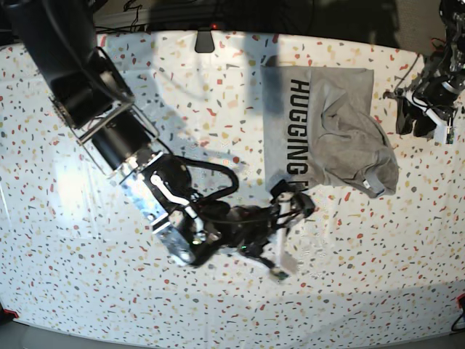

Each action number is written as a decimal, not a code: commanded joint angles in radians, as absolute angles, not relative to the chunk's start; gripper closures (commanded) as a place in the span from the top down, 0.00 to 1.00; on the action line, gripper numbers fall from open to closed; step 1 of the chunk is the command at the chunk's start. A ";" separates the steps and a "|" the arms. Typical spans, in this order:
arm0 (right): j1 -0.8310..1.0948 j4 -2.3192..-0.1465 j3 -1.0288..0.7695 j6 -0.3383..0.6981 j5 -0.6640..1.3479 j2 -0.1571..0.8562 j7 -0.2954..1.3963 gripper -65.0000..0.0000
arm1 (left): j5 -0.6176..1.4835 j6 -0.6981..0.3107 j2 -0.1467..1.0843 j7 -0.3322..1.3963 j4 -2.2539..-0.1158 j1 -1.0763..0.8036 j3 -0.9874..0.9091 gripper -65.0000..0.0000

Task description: Fold the T-shirt properly

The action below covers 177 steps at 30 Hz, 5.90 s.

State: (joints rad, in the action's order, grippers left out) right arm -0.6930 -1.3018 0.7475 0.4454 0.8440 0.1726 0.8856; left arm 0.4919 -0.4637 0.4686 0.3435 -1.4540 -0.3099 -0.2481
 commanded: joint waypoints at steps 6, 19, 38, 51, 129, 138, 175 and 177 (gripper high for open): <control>-0.680 -1.318 0.740 0.437 0.832 0.328 0.860 0.60 | 0.507 -0.467 0.477 0.356 -1.631 -0.338 -0.255 0.38; -0.494 -1.318 0.739 0.409 0.691 0.505 0.808 0.60 | 0.508 -0.298 0.453 0.577 -2.058 -0.500 -0.255 0.38; -0.463 -1.318 0.739 0.407 0.680 0.513 0.759 0.60 | 0.630 -0.390 0.262 0.599 -2.159 -0.593 -0.253 0.38; -0.463 -1.318 0.739 0.407 0.679 0.513 0.742 0.60 | 0.473 -0.393 0.181 0.568 -2.157 -0.566 -0.117 0.38; -0.463 -1.318 0.739 0.405 0.654 0.543 0.731 0.60 | -0.027 -0.392 0.182 0.130 -1.351 -0.319 -0.325 0.00; -0.463 -1.318 0.739 0.404 0.657 0.538 0.730 0.60 | -0.064 -0.465 0.146 0.107 -1.194 -0.094 -0.232 0.00; -0.463 -1.318 0.737 0.403 0.657 0.441 0.722 0.43 | 0.758 -0.532 0.503 0.579 -1.154 0.024 -0.079 0.34; -0.462 -1.318 0.737 0.403 0.651 0.406 0.741 0.25 | 0.826 -0.590 0.489 0.620 -1.154 -0.018 -0.079 0.23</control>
State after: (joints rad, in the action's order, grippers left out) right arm -0.4374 -1.3045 0.7464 0.4004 0.6445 0.4053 0.7597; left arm 0.8406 -0.5869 0.4839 0.5941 -1.1461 -0.0170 -0.0795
